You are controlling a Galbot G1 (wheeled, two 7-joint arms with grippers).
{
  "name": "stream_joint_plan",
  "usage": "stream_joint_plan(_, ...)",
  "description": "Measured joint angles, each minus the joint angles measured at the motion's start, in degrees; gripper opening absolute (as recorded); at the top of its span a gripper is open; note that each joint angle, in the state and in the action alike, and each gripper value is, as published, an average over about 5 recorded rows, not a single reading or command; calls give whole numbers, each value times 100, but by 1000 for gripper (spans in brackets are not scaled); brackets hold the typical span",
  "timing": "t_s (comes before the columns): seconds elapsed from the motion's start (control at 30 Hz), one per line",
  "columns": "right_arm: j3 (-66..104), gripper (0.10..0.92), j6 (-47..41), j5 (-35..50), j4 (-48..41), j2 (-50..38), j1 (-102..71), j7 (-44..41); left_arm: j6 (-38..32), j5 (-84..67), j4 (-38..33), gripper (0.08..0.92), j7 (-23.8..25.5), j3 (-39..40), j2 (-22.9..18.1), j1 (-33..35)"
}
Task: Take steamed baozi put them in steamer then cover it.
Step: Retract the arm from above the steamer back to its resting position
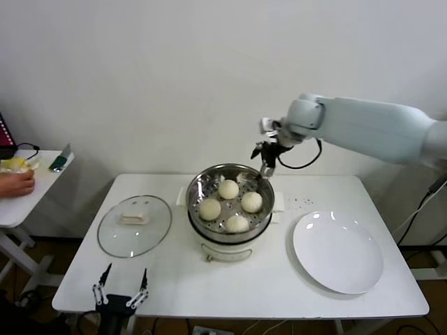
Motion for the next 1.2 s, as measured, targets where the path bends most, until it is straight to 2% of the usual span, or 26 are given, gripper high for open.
stream_joint_plan(0.23, 1222, 823, 836, 14, 424, -982, -932, 1037, 142, 98, -64, 823, 26, -16, 16, -147)
stream_joint_plan(0.6, 4261, 823, 1644, -269, 1215, -2062, -3695, 2523, 437, 443, -292, 823, 103, -46, 34, -398)
stream_joint_plan(0.87, 7069, 823, 1747, -567, 1928, -2081, -6248, 3381, 813, 1107, -557, 823, -1, -35, 113, -550)
stream_joint_plan(1.2, 10122, 823, 1479, -989, 2876, -1421, -9206, 3945, 1688, 2716, -655, 823, -10, 61, 513, -794)
